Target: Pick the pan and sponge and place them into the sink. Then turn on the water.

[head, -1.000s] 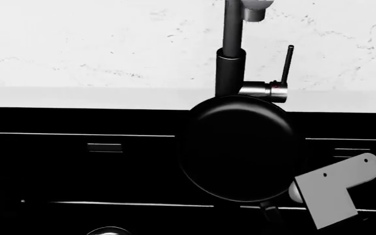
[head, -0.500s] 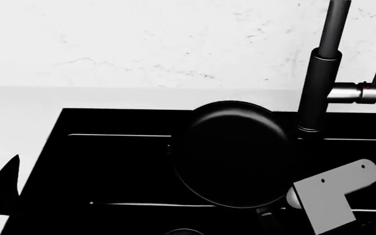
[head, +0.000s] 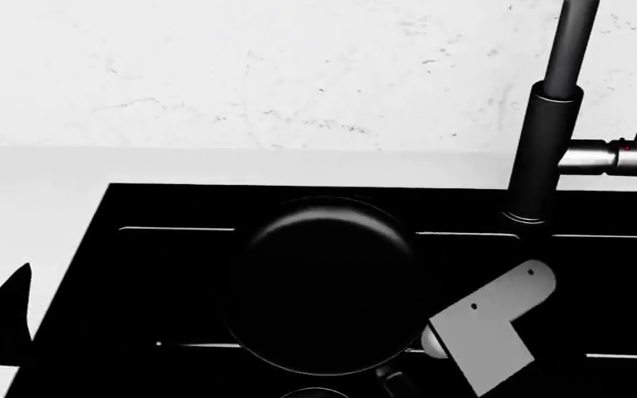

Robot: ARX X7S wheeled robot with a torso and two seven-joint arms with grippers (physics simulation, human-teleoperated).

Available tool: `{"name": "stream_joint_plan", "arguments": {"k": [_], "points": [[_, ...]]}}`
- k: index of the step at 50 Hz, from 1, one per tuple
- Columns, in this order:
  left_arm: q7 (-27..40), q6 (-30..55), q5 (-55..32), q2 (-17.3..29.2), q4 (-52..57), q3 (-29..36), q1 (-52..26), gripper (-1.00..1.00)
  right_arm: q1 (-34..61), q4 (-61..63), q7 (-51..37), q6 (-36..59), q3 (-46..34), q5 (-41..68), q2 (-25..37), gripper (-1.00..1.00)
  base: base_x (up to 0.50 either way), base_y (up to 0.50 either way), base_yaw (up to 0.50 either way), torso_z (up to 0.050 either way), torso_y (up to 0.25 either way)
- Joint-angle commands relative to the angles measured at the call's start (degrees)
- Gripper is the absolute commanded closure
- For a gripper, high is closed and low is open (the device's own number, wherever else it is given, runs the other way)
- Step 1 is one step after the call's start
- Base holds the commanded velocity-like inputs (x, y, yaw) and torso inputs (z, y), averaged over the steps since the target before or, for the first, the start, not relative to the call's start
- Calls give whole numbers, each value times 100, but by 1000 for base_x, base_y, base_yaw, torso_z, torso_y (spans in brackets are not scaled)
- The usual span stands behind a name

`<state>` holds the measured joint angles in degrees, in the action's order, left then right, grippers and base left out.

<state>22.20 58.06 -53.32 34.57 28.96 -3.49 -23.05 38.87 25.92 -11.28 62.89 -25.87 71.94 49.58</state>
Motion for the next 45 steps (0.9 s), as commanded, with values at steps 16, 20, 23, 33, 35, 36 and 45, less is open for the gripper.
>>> {"name": "stream_joint_plan", "arguments": {"k": [16,20,23,33,35,36,45], "points": [[68,-39,-16,0,-13,10,18,-100,656,-584,1754,-481,-1258,-1618,-593,100,0,0,0,1,2],[49,-83,-8,-14,-33,9,68,-100,685,-858,1774,-495,-1372,-1761,-735,100,0,0,0,0,0],[21,-72,-98,76,6,-123,114,-100,722,-1020,1810,-464,-1522,-1887,-841,100,0,0,0,0,0],[2,-98,-119,96,-2,-132,132,-100,569,-1439,1874,-647,-1606,-1989,-1039,100,0,0,0,1,2],[51,-78,-105,51,-13,-77,48,-100,548,-1544,1924,-709,-1664,-2046,-1113,100,0,0,0,0,0],[6,-103,-138,99,18,-144,100,-100,559,-1601,1990,-749,-1690,-2063,-1156,100,0,0,0,0,0],[54,-59,-149,124,17,-115,51,-100,667,-2117,2463,-985,-2098,-2418,-1430,100,0,0,0,0,1]]}}
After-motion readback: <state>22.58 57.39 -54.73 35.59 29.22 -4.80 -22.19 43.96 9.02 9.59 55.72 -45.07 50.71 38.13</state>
